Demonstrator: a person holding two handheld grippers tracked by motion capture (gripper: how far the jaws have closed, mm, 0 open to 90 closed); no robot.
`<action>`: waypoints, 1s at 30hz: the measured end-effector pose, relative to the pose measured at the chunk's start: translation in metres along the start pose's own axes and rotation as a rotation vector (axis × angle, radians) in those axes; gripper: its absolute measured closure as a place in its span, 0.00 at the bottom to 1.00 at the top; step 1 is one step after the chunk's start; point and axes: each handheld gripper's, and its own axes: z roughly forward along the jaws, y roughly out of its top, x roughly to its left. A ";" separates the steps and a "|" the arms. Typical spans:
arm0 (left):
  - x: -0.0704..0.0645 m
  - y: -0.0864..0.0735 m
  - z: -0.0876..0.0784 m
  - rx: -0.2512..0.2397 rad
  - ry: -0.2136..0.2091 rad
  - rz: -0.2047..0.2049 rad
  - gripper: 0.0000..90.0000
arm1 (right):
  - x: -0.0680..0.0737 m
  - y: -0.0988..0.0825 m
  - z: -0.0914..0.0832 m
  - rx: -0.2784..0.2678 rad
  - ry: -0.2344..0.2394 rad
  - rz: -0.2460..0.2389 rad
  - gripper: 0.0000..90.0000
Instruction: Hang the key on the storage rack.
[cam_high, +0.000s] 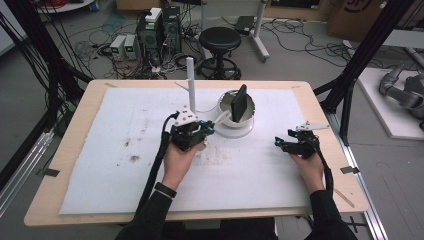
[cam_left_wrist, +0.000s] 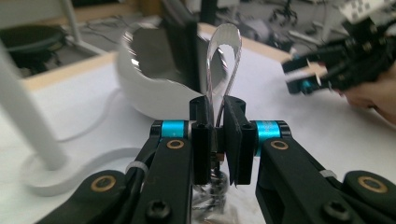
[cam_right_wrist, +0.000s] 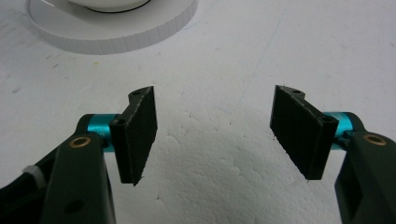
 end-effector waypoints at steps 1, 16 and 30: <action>0.003 0.002 -0.005 -0.018 0.019 0.001 0.91 | 0.000 0.000 0.000 0.001 0.001 -0.002 0.36; 0.034 0.027 -0.049 -0.198 0.341 0.046 0.91 | 0.000 0.000 0.002 0.006 0.001 0.001 0.36; 0.043 0.031 -0.040 -0.184 0.410 0.060 0.91 | 0.001 0.000 0.002 0.010 0.002 0.002 0.36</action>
